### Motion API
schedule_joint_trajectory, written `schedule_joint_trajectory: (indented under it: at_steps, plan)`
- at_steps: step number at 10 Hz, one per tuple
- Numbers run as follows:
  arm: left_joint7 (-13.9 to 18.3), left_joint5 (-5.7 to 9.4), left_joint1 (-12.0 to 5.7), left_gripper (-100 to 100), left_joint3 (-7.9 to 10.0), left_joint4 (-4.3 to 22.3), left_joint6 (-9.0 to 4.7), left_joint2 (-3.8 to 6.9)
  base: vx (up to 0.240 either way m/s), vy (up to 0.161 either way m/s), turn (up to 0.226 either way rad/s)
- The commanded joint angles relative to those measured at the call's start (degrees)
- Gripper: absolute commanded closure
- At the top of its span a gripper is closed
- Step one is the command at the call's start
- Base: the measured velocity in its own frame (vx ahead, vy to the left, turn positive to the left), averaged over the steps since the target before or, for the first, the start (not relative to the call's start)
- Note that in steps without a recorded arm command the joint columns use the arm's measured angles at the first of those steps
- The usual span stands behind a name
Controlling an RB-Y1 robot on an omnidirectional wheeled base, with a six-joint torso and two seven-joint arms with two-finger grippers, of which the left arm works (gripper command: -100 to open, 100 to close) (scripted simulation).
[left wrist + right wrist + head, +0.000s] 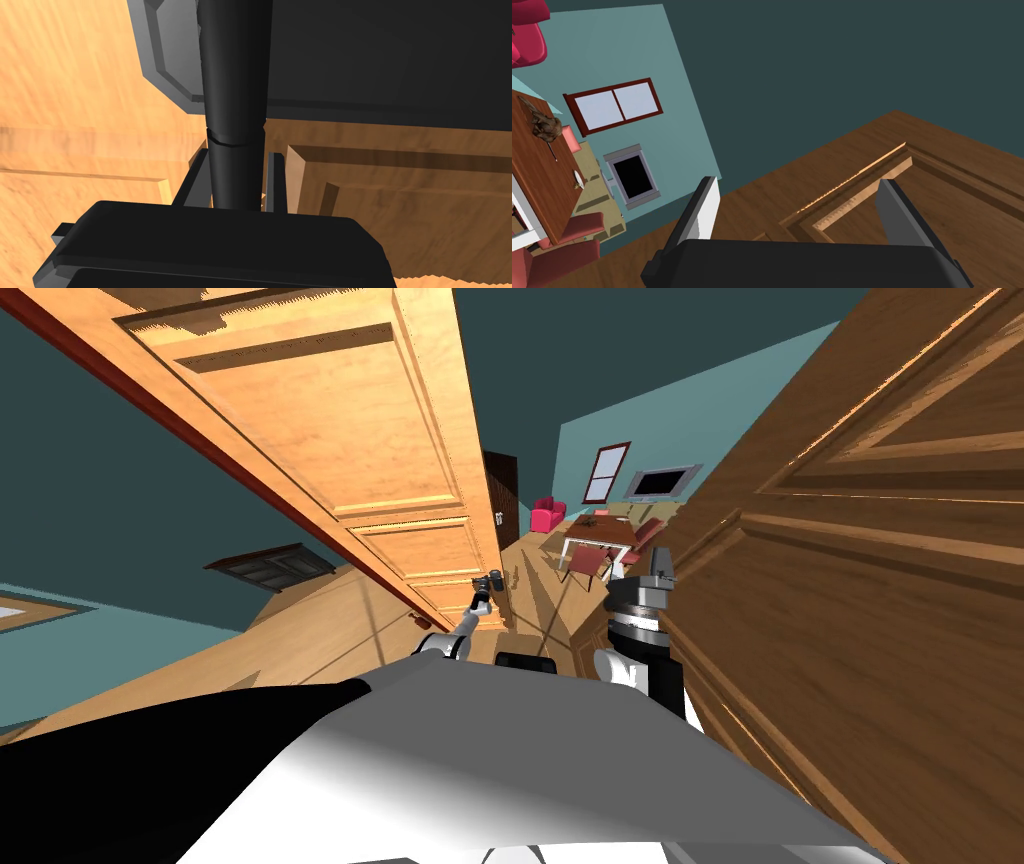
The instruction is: Push the door open
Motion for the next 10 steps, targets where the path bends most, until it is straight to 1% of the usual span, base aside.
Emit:
schedule_joint_trajectory:
  at_steps: [1,5,6,7,10]
  plan:
    - [-2.0,0.21,-0.44,100,1.50,-0.5,-0.08,-1.02,0.190,-0.055,0.133]
    - [-5.6,0.57,-1.33,100,4.12,0.1,-0.56,-3.55,0.182,-0.043,0.124]
    - [-5.2,0.54,-0.80,100,3.83,-0.4,-0.04,-3.34,0.075,-0.014,0.033]
    - [-6.8,0.90,-1.15,100,5.07,-0.4,-0.51,-3.44,0.153,-0.034,0.091]
    - [-9.6,1.54,-1.61,100,7.29,-0.2,-1.34,-4.24,0.195,-0.027,0.088]
